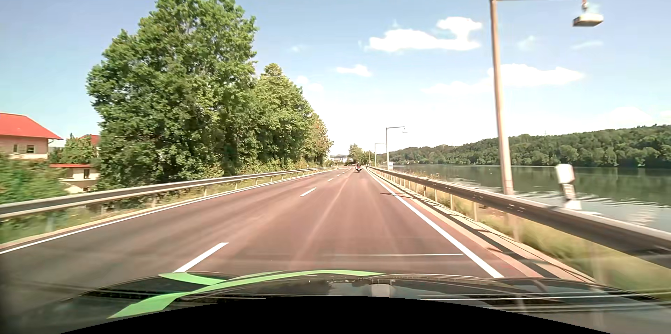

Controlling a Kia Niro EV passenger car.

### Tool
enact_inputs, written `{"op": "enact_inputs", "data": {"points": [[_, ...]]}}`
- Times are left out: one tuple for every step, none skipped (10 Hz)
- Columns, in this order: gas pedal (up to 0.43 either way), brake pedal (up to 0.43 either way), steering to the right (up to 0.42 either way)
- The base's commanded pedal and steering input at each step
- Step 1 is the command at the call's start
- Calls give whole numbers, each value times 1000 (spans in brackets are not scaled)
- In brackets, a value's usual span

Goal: Follow the waypoints while adhering to traffic rules and regulations

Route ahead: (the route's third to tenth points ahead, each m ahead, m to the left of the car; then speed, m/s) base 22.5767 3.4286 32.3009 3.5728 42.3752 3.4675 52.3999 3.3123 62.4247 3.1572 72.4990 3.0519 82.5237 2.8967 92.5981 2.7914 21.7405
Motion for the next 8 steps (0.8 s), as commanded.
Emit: {"op": "enact_inputs", "data": {"points": [[280,0,0],[280,0,0],[280,0,0],[280,0,0],[280,0,0],[280,0,0],[280,0,0],[280,0,0]]}}
